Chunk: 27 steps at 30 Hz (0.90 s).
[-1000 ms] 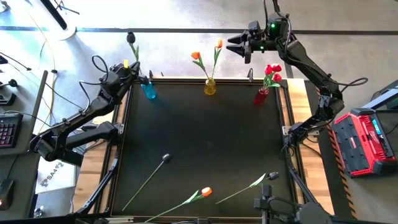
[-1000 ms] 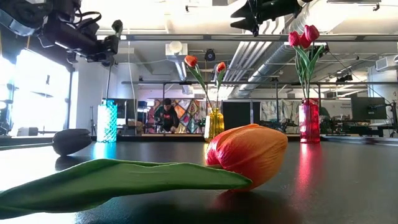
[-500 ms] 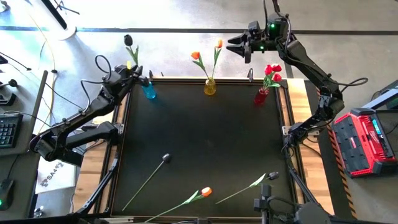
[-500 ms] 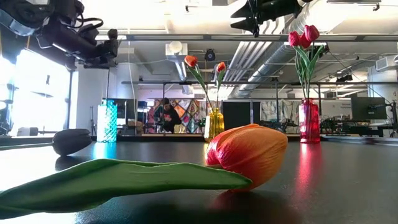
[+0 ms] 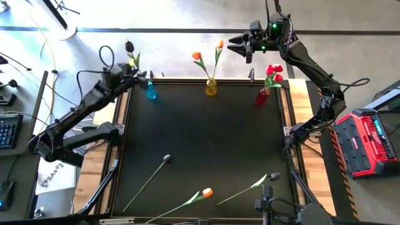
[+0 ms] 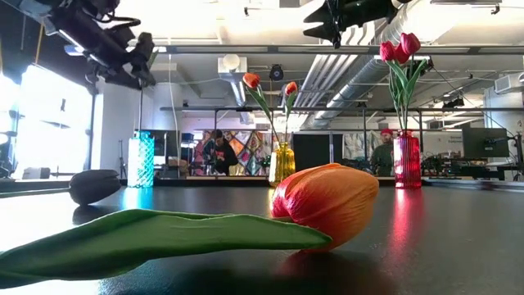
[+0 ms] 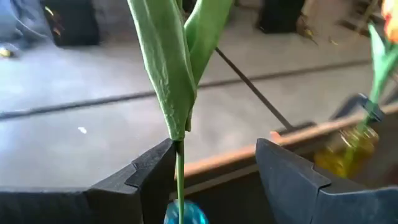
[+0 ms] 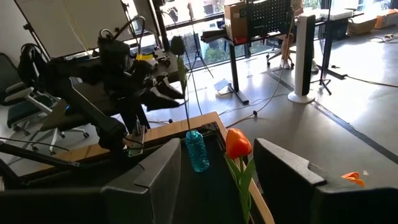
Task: Sort flowers into vase by color
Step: Put the top black flower into the blue vase, then put the bottom black flower into the blue vase
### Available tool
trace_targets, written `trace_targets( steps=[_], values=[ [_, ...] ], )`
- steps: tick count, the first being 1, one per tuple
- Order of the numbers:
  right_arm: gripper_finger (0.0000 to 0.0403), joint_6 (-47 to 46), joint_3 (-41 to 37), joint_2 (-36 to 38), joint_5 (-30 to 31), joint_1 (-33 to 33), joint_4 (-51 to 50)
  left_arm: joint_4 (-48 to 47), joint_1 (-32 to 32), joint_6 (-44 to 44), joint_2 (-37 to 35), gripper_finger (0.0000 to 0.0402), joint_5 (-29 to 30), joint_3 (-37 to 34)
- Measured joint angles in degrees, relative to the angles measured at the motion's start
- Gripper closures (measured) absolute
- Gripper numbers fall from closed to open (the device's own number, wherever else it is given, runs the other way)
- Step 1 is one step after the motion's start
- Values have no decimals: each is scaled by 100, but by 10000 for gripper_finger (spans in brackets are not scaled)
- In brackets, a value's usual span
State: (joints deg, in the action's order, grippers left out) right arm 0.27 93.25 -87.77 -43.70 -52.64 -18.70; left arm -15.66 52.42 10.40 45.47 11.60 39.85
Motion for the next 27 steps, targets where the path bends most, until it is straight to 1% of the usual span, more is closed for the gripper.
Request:
trace_targets(
  steps=[3,6,10,14,18,22,27],
  values=[
    [213,15,0,0,-2,0,2,-244,-4,134,-2,190,-423,26],
    [213,38,0,0,-2,0,0,-461,-61,425,0,190,-686,26],
    [213,9,0,0,-73,0,0,-738,-281,650,0,190,-748,26],
    [213,-59,2,0,-273,0,-2,-1129,-476,921,0,190,-749,75],
    [213,-177,2,0,-328,2,-6,-1470,-623,1061,-2,190,-599,245],
    [213,-232,2,6,-328,1,-28,-1716,-726,1150,-15,190,-594,505],
    [213,-329,2,11,-345,1,-51,-2517,-941,1101,-15,193,-764,735]
  ],
)
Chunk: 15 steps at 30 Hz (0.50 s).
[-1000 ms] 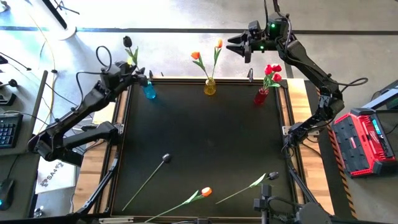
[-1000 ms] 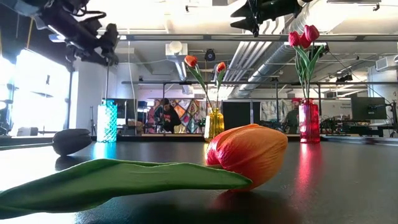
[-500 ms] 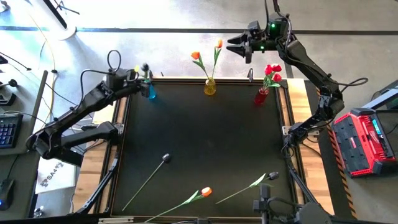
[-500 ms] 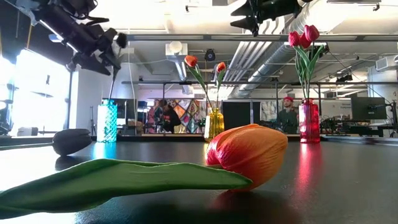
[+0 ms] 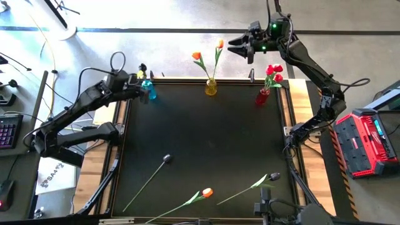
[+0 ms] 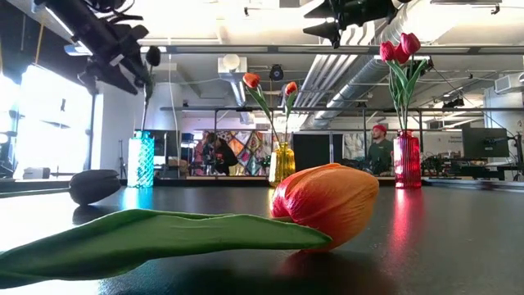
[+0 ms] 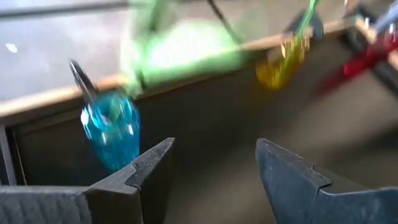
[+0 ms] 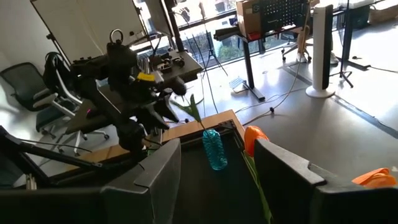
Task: Sort flowers into vase by color
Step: Put the bottom black flower into the blue vase
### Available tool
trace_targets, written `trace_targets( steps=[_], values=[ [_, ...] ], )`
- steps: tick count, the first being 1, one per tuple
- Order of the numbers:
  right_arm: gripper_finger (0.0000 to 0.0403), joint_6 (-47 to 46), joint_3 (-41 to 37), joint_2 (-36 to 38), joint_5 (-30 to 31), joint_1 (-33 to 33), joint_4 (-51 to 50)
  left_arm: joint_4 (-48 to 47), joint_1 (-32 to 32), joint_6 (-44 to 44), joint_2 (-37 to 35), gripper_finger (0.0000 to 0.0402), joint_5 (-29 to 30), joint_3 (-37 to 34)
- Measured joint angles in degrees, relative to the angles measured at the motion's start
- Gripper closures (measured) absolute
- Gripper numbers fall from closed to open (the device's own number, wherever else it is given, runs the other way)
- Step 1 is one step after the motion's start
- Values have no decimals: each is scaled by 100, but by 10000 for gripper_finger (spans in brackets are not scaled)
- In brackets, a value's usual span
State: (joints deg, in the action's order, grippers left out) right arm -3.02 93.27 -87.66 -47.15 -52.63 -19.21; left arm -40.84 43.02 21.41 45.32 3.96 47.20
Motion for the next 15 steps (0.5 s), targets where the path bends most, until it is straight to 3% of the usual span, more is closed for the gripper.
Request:
trace_targets(
  steps=[8,15],
  values=[
    [213,48,0,0,-9,-1,-52,-778,-547,361,4,214,-121,4],
    [213,45,0,0,-13,0,-32,-766,-1253,692,18,231,-1119,-228]
  ],
)
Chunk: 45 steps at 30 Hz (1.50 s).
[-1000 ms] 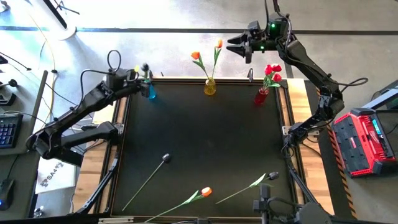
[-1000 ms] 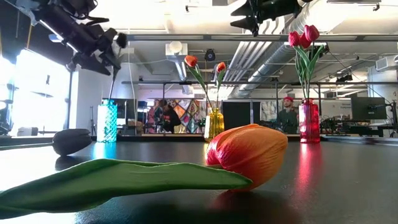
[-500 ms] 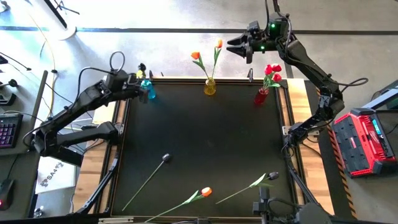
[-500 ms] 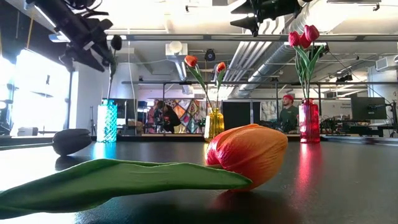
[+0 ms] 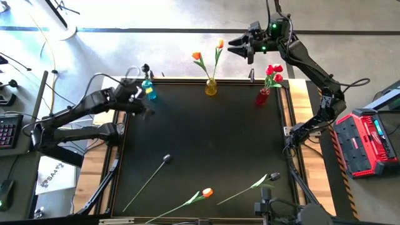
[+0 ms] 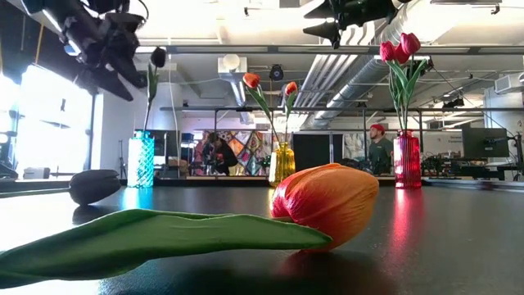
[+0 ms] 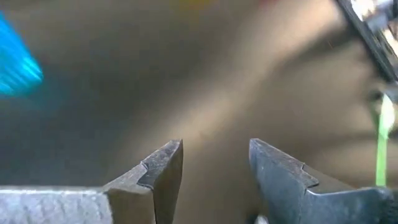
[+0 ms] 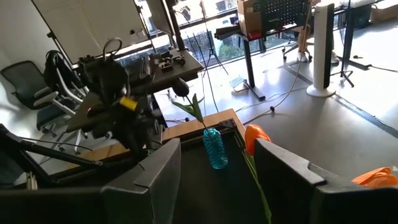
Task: Sort flowers into vase by color
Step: Put the bottom black flower into the blue vase
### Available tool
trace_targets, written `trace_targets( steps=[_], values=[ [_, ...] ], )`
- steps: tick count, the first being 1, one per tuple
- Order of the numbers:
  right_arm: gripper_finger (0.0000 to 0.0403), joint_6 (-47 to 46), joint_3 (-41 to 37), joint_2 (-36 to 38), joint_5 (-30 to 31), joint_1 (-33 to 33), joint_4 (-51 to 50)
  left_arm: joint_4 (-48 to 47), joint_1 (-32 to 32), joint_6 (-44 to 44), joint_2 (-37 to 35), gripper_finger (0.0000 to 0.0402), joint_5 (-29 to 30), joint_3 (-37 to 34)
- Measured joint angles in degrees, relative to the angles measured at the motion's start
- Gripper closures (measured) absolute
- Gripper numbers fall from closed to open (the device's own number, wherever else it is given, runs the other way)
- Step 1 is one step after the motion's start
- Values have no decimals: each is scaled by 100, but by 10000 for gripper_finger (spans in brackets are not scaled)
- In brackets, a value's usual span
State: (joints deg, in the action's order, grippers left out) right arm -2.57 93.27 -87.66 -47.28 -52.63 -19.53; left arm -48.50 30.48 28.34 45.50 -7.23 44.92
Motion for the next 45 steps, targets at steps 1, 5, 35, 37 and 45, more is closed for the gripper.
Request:
trace_targets(
  steps=[1,5,35,37,45],
  values=[
    [213,0,0,0,-2,0,-12,-12,-132,149,4,233,-142,-103],
    [213,17,0,0,-15,0,-122,100,-756,789,29,237,-411,-421],
    [213,408,2,0,38,1,-169,2298,-4941,4115,2391,247,-473,-1038],
    [213,410,2,0,40,0,-179,2523,-5086,4151,2608,247,-423,-1038],
    [213,479,2,0,45,-1,-185,2628,-5274,4561,3586,247,-80,-1036]
  ],
)
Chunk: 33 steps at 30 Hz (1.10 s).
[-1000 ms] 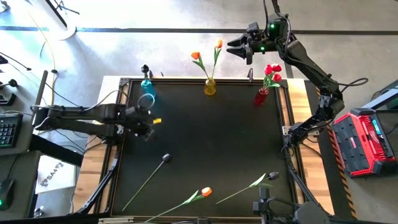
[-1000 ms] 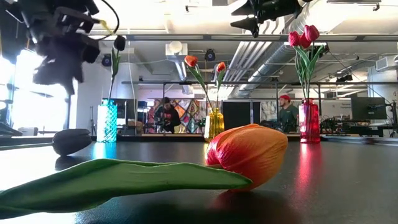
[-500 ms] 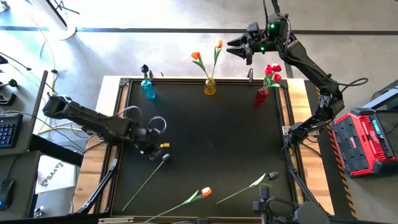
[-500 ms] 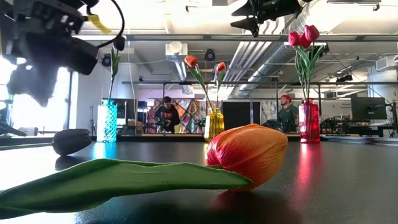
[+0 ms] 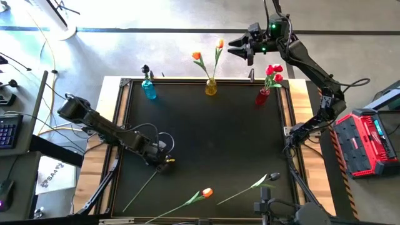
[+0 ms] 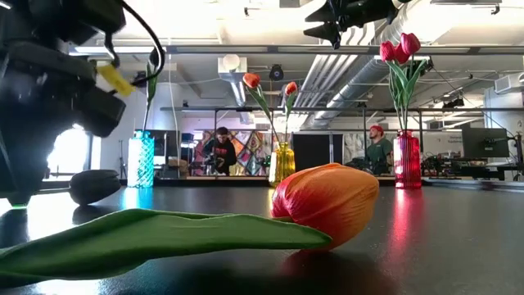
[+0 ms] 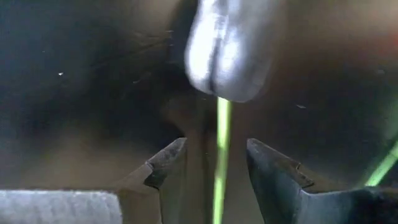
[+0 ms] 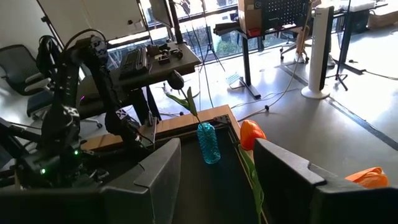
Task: Sort flowers into vase by color
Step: Put the bottom black flower into the blue vase
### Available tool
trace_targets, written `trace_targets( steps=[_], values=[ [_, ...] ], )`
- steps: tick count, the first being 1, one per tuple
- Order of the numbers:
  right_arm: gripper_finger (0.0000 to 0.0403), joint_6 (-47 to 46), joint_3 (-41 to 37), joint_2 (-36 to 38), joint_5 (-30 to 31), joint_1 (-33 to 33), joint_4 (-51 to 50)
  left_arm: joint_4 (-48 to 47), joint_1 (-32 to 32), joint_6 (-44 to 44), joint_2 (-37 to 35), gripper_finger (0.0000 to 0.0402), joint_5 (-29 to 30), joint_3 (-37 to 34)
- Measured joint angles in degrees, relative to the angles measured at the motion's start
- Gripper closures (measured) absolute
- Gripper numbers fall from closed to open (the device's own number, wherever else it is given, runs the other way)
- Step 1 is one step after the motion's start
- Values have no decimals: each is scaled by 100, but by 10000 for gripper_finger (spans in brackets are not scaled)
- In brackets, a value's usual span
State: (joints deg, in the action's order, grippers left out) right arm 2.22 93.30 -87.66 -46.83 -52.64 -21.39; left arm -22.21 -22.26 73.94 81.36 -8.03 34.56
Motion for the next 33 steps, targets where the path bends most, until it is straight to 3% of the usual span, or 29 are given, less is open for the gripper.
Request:
trace_targets(
  steps=[6,15,23,28,33],
  values=[
    [213,-47,0,0,-2,1,-25,177,6,99,307,276,-43,35],
    [213,-74,0,0,-4,0,-66,213,16,-71,198,395,43,95],
    [213,-73,0,0,-4,0,-64,845,246,-63,-98,399,116,106],
    [213,-72,0,0,-2,2,-61,1055,594,-551,-588,400,825,106],
    [213,-109,0,0,-2,0,-61,1099,1465,-1821,-1300,401,1650,106]
  ],
)
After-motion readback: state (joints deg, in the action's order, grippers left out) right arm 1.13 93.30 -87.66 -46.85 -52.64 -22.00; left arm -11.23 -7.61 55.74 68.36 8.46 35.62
